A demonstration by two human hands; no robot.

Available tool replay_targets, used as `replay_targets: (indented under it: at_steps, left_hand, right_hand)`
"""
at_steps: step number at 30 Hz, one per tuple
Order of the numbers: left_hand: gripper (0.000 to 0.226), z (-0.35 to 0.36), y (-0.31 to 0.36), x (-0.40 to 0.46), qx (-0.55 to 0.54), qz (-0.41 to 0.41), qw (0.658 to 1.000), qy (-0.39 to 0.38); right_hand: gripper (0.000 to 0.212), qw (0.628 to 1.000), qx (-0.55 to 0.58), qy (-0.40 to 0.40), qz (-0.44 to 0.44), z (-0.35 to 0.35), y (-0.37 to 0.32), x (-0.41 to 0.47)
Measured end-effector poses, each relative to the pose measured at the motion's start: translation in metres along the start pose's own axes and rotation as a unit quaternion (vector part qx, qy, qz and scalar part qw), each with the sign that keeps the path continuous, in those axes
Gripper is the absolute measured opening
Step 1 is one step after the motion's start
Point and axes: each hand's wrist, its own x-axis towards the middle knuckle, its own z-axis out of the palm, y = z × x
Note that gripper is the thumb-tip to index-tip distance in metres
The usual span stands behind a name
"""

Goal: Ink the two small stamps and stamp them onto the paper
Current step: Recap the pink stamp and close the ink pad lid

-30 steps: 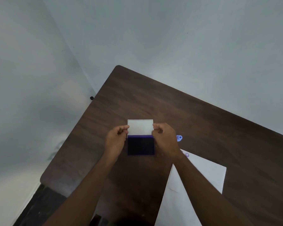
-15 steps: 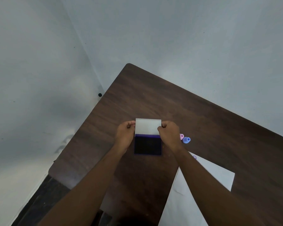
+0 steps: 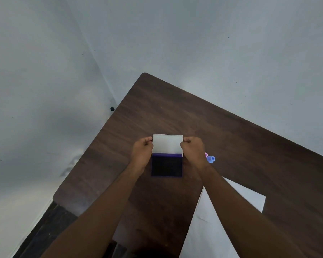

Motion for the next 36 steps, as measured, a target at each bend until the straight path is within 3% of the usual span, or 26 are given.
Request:
replay_targets:
  at_steps: [7, 10, 15, 19, 22, 29, 36]
  left_hand:
    - [0.015, -0.015, 0.002, -0.025, 0.010, 0.032, 0.999, 0.003]
    - [0.018, -0.021, -0.003, -0.034, 0.021, 0.035, 0.999, -0.002]
    - [0.021, -0.029, -0.010, -0.050, 0.062, 0.065, 0.996, 0.005]
    - [0.031, -0.031, -0.015, -0.065, 0.156, 0.106, 0.981, 0.049]
    - [0.040, -0.033, -0.022, -0.074, 0.167, 0.100, 0.978, 0.075]
    - [0.041, -0.032, -0.040, -0.071, 0.184, 0.028, 0.981, 0.058]
    - [0.039, -0.027, -0.049, -0.064, 0.232, 0.008, 0.972, 0.031]
  right_hand:
    - [0.018, 0.998, 0.056, -0.005, -0.006, -0.015, 0.004, -0.024]
    - [0.040, 0.997, 0.073, 0.003, -0.019, -0.021, 0.005, -0.036]
    - [0.062, 0.996, 0.075, 0.045, 0.032, -0.021, 0.011, -0.051]
    - [0.052, 0.997, 0.058, 0.038, 0.018, -0.019, 0.019, -0.056]
    - [0.043, 0.998, 0.042, 0.036, 0.012, -0.015, 0.029, -0.057]
    - [0.042, 1.000, -0.015, 0.020, 0.018, -0.005, 0.046, -0.067]
    - [0.036, 0.998, 0.012, -0.018, 0.067, 0.002, 0.052, -0.068]
